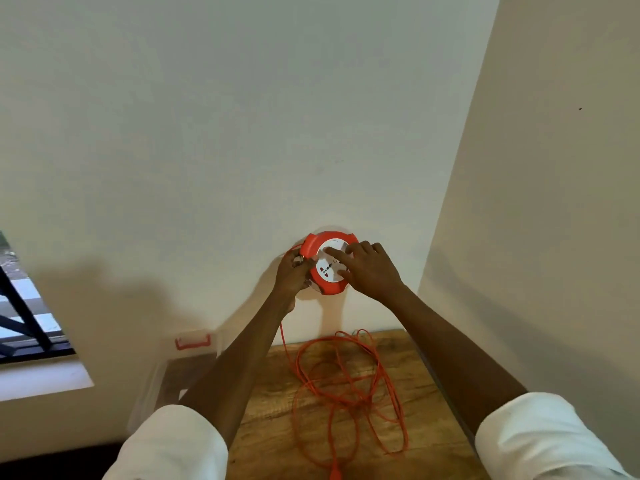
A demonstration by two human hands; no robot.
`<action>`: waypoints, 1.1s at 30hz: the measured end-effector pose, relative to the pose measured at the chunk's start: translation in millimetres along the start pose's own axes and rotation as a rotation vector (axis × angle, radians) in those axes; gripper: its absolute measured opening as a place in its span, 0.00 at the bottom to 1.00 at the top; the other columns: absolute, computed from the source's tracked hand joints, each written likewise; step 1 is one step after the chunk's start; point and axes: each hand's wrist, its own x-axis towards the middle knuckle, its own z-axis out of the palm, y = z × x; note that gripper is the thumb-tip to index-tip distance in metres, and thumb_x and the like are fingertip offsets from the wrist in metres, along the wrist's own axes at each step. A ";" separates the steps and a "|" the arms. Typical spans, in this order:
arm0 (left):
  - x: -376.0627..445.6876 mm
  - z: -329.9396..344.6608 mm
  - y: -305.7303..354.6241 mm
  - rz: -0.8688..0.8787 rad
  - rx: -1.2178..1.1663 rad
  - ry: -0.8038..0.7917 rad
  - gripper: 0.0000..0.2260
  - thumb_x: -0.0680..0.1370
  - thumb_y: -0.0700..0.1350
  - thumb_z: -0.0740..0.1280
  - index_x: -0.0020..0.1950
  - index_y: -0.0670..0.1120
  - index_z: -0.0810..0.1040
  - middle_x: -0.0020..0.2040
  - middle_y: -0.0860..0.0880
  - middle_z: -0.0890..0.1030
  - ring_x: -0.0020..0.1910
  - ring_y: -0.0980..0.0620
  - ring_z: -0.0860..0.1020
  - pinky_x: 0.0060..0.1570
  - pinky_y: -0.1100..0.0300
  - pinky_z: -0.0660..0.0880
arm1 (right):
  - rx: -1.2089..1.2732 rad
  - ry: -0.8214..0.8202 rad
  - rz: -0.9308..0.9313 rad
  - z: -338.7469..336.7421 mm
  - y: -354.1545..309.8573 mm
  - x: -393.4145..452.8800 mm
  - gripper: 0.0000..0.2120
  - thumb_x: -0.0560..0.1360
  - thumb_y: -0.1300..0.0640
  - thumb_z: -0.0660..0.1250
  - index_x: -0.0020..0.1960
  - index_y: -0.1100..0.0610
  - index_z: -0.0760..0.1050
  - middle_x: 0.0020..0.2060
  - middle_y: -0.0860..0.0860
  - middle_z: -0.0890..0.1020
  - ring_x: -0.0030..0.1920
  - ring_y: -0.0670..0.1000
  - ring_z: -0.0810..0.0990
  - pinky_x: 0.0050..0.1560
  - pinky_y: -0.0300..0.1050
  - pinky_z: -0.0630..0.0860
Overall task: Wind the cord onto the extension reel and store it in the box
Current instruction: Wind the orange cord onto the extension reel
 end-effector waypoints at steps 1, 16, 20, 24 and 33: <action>-1.1 -0.5 -4.8 -0.023 0.001 0.006 0.19 0.77 0.48 0.72 0.67 0.49 0.74 0.63 0.45 0.80 0.57 0.42 0.80 0.50 0.49 0.82 | -0.017 -0.015 -0.017 0.8 -1.6 1.4 0.27 0.80 0.46 0.64 0.77 0.44 0.61 0.63 0.54 0.78 0.60 0.59 0.77 0.57 0.55 0.74; -11.3 18.9 -28.5 -0.089 -0.160 0.050 0.23 0.76 0.49 0.74 0.69 0.48 0.74 0.62 0.44 0.81 0.57 0.43 0.82 0.46 0.54 0.82 | -0.182 -0.146 -0.136 20.6 9.0 11.7 0.30 0.81 0.46 0.62 0.79 0.42 0.54 0.70 0.59 0.74 0.65 0.61 0.77 0.61 0.53 0.73; -18.9 37.9 -39.5 -0.086 -0.337 0.080 0.17 0.76 0.45 0.74 0.65 0.50 0.76 0.60 0.46 0.82 0.57 0.44 0.81 0.49 0.53 0.81 | 0.083 -0.080 0.156 23.3 5.1 8.0 0.29 0.77 0.38 0.62 0.76 0.42 0.62 0.61 0.53 0.82 0.53 0.55 0.83 0.49 0.43 0.75; -27.1 54.9 -56.6 -0.066 -0.458 0.144 0.17 0.77 0.43 0.72 0.65 0.51 0.75 0.59 0.48 0.81 0.59 0.44 0.80 0.58 0.48 0.79 | 0.591 -0.095 0.635 22.0 -13.3 10.6 0.33 0.70 0.33 0.67 0.73 0.44 0.68 0.65 0.52 0.79 0.62 0.58 0.79 0.59 0.52 0.75; -29.7 54.1 -81.5 -0.080 -0.379 0.142 0.14 0.76 0.41 0.73 0.57 0.55 0.77 0.59 0.46 0.81 0.57 0.44 0.81 0.47 0.54 0.81 | 1.745 -0.243 1.197 37.3 -11.8 -5.6 0.26 0.73 0.45 0.75 0.62 0.60 0.73 0.45 0.57 0.86 0.34 0.53 0.86 0.27 0.42 0.79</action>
